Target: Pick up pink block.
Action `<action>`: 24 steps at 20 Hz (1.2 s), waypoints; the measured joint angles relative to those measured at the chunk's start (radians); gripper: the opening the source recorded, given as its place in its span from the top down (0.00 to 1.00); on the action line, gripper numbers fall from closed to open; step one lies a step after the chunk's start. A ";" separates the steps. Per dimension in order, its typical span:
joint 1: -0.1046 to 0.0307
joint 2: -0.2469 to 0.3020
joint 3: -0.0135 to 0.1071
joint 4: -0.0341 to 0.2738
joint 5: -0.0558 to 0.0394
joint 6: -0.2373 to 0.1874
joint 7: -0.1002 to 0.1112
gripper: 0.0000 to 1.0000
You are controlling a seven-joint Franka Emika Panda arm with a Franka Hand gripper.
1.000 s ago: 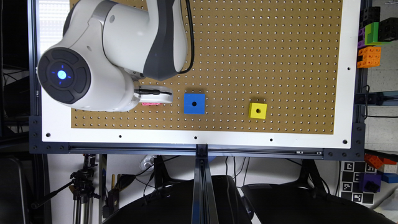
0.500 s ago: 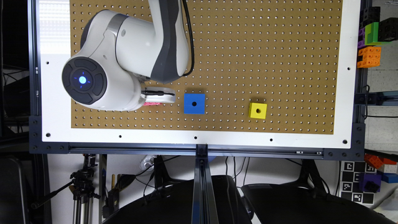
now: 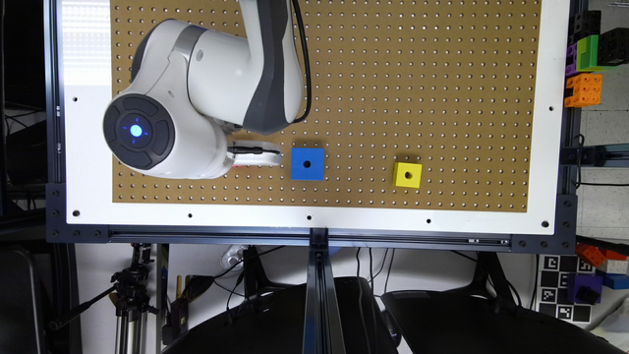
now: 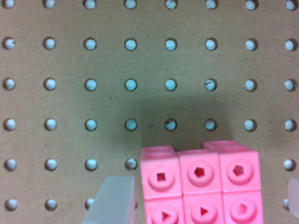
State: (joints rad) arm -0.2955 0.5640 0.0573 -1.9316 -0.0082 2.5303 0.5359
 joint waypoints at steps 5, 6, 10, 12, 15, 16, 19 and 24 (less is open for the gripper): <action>0.000 0.037 0.000 0.018 0.0000 0.025 0.000 0.00; 0.000 0.037 0.000 0.019 0.0000 0.025 0.000 0.00; 0.001 0.037 0.000 0.021 0.0000 0.025 0.000 0.00; 0.001 0.042 0.000 0.021 0.0000 0.025 0.000 0.00; 0.002 0.052 -0.001 0.025 -0.0019 0.035 0.001 1.00; 0.002 0.052 -0.001 0.025 -0.0019 0.035 0.001 1.00; 0.001 0.052 -0.001 0.025 -0.0018 0.035 0.001 1.00; 0.001 0.050 -0.001 0.025 -0.0018 0.031 0.001 1.00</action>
State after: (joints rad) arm -0.2944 0.6136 0.0562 -1.9066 -0.0100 2.5614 0.5369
